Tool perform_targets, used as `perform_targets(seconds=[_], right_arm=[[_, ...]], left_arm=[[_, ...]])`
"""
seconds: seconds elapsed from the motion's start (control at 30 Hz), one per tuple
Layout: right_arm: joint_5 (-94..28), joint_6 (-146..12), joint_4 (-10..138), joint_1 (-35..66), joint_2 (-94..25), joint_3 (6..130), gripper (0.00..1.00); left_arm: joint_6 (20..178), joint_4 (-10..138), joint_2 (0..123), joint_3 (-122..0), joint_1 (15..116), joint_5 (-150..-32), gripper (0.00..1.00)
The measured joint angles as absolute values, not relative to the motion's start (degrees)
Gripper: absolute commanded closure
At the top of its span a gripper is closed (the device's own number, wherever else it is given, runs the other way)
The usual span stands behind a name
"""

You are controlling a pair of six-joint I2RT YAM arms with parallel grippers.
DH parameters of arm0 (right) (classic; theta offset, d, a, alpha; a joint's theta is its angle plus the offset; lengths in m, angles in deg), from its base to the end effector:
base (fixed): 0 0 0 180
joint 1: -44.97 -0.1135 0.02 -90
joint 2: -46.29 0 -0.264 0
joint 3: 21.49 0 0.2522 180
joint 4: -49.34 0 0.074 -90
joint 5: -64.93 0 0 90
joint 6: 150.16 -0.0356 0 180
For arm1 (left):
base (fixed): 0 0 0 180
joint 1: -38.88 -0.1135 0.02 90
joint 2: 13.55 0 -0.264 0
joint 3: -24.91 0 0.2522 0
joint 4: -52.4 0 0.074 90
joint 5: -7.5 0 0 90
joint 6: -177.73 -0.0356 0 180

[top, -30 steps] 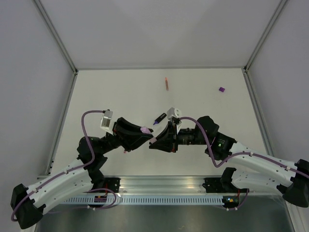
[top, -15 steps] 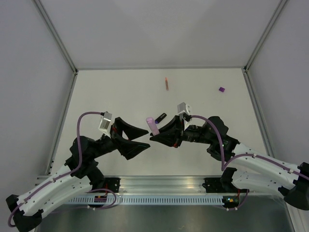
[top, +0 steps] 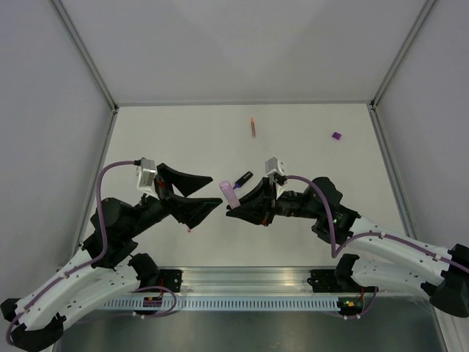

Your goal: Insert the pens into the pen caps

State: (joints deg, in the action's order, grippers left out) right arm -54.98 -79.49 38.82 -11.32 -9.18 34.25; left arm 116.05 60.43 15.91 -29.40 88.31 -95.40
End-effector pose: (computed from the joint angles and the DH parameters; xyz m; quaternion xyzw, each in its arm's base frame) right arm 0.1104 0.1975 0.3518 -0.3838 0.5211 0.5863 0.4872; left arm 0.0740 -0.0986 0.3808 0.1972 0.5658 -0.5529 0.5791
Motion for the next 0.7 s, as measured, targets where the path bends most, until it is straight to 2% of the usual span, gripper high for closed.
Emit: perform_targets(seconds=[0.2,0.33,0.43,0.57,0.7], right_arm=[[-51.4,-79.6,40.5,-11.3,-10.7,34.2,1.00],[-39.1,-81.9,48.9,-10.2,-14.3,36.2,1.00],[-32.8,-84.9,53.7,-7.4,-18.5,36.0,1.00],[-25.8,-88.1,58.8,-4.6,-21.5,32.8,1.00],[-18.8,-90.3,64.2,-3.9,-23.2,31.4,1.00]], left_arm=[[113.1,64.4,20.1,-36.8,88.5,-90.9,0.10],[110.6,67.3,22.5,-37.9,88.5,-83.0,0.01],[109.2,69.4,24.8,-37.8,88.5,-76.7,0.00],[109.1,70.2,25.9,-35.6,88.5,-72.5,0.00],[109.4,66.4,24.3,-27.0,88.5,-70.9,0.00]])
